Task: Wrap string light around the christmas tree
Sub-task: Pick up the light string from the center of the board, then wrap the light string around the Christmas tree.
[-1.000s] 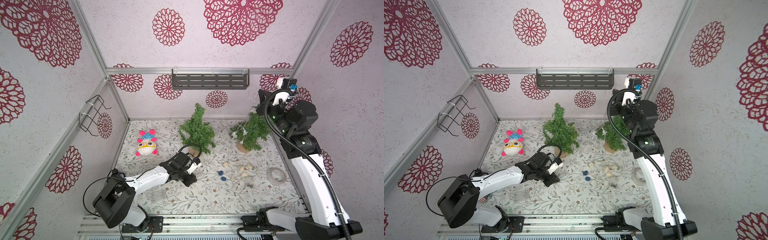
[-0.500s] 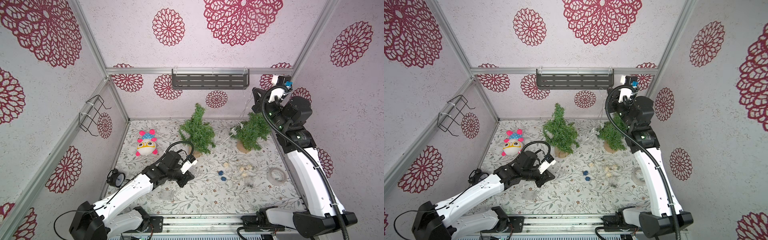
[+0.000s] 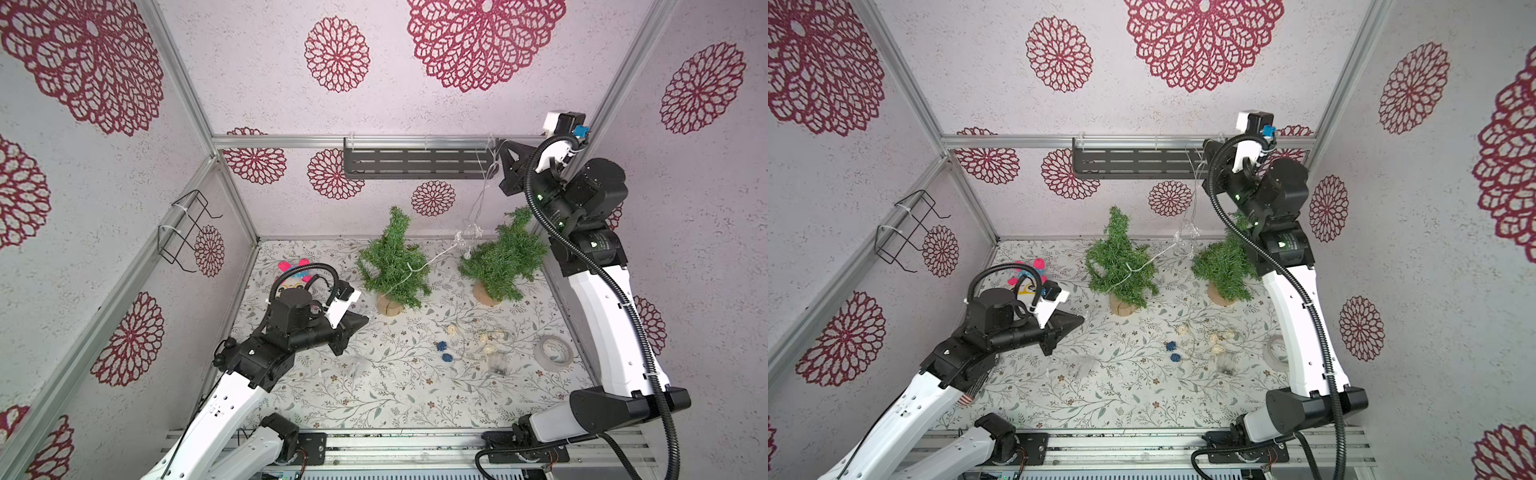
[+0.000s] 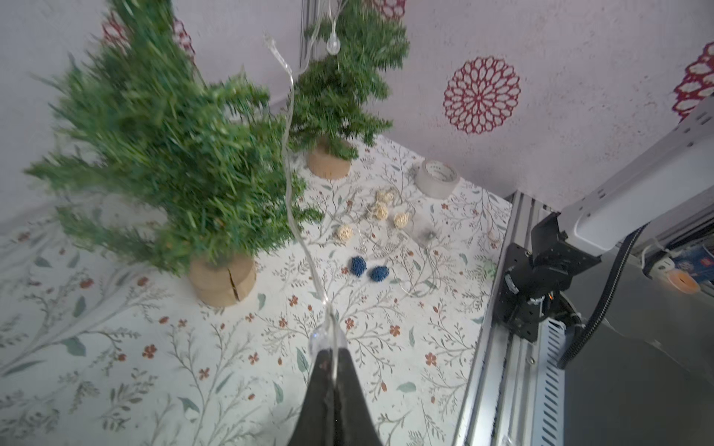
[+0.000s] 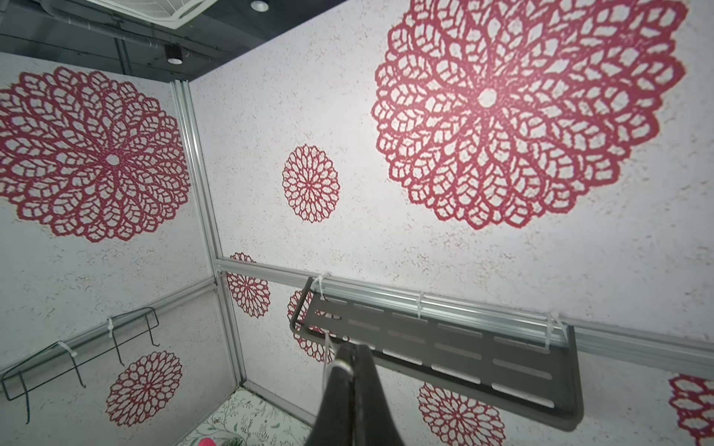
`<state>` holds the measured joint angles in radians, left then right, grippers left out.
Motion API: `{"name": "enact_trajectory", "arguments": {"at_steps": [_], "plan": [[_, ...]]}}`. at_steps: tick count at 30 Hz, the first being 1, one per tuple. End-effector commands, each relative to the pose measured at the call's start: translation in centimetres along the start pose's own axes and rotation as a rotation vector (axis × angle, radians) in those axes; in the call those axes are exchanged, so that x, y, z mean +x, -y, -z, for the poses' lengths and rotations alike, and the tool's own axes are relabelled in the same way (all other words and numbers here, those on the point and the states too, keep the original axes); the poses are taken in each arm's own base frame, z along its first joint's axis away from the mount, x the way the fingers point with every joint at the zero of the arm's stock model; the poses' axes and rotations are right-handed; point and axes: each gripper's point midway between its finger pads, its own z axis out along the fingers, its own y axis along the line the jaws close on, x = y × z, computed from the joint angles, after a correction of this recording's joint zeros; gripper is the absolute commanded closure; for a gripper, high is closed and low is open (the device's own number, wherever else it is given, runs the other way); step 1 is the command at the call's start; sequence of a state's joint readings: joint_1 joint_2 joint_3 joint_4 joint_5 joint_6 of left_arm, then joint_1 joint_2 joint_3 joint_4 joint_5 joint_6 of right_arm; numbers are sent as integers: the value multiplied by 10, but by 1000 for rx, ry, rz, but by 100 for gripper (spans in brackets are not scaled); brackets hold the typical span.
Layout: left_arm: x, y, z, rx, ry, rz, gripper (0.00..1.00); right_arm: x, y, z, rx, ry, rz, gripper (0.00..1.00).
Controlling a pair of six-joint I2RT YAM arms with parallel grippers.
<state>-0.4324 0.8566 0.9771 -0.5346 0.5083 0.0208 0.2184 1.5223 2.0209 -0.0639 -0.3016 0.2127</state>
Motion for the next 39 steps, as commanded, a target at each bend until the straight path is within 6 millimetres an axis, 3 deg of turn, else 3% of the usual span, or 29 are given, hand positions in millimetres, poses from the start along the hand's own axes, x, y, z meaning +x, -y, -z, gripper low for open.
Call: {"name": "enact_trajectory", "arguments": {"at_steps": [1,12,18,22,27,31,35,39], "plan": [[-41,-10,11,-37,98,-88,100,-32,-6,-10,-27,90,29,100],[-136,-41,26,-119,263,-164,100,-49,19,-47,25,202,71,100],[-178,-85,32,-224,317,-102,100,-52,50,-57,99,265,49,100],[-195,-115,29,-285,345,-43,100,-41,71,-67,140,270,20,100],[-199,-177,15,-360,340,132,100,-10,91,-83,189,216,30,100],[-186,-216,-8,-388,259,220,100,14,102,-93,211,160,49,100],[-166,-244,-26,-431,157,262,100,29,112,-96,240,122,81,100],[-142,-257,-42,-431,81,290,100,43,118,-99,248,89,79,100]]}}
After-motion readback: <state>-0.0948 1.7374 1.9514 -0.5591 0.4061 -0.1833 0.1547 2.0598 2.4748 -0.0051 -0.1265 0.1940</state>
